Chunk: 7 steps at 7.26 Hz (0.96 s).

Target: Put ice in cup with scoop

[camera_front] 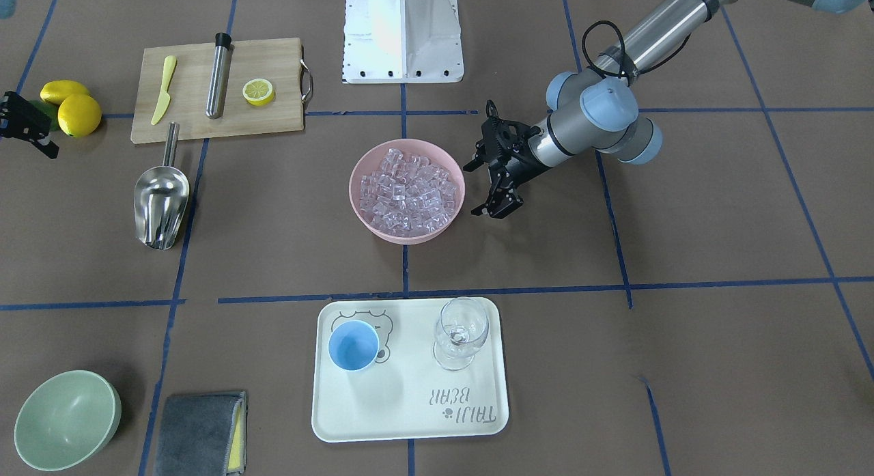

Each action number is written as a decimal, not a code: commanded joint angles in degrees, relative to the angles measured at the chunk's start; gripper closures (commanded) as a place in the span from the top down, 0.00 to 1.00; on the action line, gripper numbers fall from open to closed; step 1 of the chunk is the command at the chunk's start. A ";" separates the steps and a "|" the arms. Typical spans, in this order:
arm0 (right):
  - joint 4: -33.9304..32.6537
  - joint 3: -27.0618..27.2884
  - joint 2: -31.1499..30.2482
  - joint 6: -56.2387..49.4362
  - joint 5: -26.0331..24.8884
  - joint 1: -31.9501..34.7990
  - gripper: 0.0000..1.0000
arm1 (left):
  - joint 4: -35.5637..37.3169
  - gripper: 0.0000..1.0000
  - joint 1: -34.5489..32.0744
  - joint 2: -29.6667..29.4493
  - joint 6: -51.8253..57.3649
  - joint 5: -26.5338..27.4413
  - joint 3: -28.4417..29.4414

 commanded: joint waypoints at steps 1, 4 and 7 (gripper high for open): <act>0.00 2.80 0.03 13.02 -4.59 -7.26 1.00 | -0.24 1.00 0.05 -0.91 -0.10 1.27 0.14; 5.23 4.31 -0.66 31.58 -13.39 -22.02 1.00 | -0.24 1.00 0.05 -1.09 -0.10 2.60 0.40; 7.73 1.77 -2.52 37.51 -20.59 -31.00 1.00 | -0.33 1.00 0.05 -1.17 -0.10 2.60 0.49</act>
